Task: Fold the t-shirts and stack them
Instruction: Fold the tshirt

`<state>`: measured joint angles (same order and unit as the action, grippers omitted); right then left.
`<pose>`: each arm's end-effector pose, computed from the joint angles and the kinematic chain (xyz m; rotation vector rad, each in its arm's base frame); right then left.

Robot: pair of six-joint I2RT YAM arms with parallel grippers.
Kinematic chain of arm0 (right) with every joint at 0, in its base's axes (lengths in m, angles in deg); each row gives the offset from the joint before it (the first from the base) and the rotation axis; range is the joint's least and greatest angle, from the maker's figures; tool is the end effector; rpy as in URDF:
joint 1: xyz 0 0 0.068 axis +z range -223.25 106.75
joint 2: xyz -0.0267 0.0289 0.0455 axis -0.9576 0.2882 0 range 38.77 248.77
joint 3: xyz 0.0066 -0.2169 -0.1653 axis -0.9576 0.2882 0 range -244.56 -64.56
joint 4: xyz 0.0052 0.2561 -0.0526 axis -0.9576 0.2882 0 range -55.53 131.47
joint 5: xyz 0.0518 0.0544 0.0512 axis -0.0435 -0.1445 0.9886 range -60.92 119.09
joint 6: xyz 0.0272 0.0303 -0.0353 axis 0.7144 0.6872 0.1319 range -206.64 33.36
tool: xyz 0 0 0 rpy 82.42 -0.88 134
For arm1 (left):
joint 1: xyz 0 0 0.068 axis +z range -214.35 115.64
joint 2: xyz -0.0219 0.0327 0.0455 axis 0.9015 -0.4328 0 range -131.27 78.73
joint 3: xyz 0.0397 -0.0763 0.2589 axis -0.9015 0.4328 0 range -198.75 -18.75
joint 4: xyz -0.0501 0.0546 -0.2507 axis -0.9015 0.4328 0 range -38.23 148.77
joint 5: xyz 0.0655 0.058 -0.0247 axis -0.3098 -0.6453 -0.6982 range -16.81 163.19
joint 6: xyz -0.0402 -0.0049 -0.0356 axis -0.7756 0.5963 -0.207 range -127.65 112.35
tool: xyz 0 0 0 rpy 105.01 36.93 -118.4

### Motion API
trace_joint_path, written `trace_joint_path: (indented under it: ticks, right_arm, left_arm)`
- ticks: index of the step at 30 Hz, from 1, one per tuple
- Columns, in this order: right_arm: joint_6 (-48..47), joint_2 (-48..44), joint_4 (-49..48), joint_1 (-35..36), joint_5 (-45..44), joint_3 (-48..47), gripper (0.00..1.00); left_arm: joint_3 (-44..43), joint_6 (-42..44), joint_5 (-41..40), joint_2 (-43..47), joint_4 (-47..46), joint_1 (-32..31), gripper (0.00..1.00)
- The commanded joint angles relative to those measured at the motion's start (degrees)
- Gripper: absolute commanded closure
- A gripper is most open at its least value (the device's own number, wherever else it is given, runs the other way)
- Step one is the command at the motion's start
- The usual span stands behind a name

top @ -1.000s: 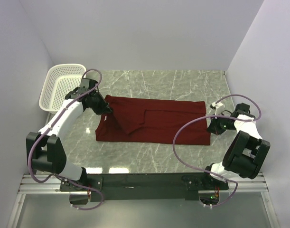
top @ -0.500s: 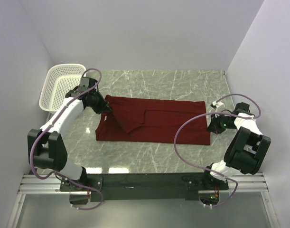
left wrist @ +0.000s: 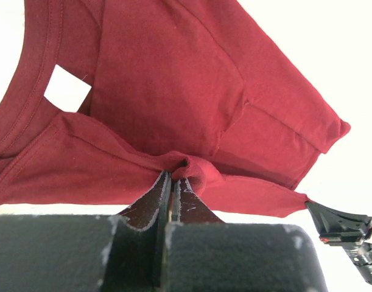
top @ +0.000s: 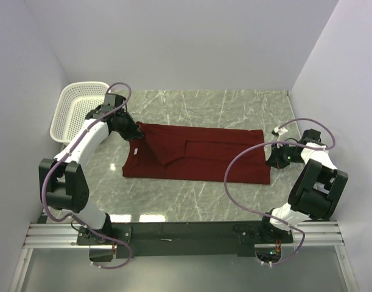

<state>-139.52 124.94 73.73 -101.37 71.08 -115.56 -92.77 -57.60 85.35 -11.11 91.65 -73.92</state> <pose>0.2442 -0.1035 0.1880 -0.6436 2.3395 0.4922 0.3267 -0.0627 0.2785 -0.8330 2.5172 -0.6509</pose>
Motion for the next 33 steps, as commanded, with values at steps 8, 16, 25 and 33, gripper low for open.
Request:
trace_joint_path:
  ticks: [8, 16, 25, 33]
  right_arm:
    - [1.9, 2.9, -2.4, -0.4, -0.1, -4.6, 1.0]
    - [2.3, 3.7, -2.9, -0.3, 0.0, -4.9, 1.0]
    - [2.6, 4.6, -2.7, -0.3, 0.0, -6.3, 1.0]
    - [2.8, 5.2, -2.8, -0.4, -0.2, -6.8, 1.0]
  left_arm:
    - [-2.0, 1.4, 0.3, -0.8, -1.9, 0.9, 0.99]
    - [-3.1, 1.6, 0.5, -1.6, -1.6, 1.1, 0.99]
    - [-2.6, 1.7, 0.4, -1.7, -1.8, 1.4, 1.0]
    - [-2.9, 1.9, 0.4, -1.7, -1.5, 1.6, 1.0]
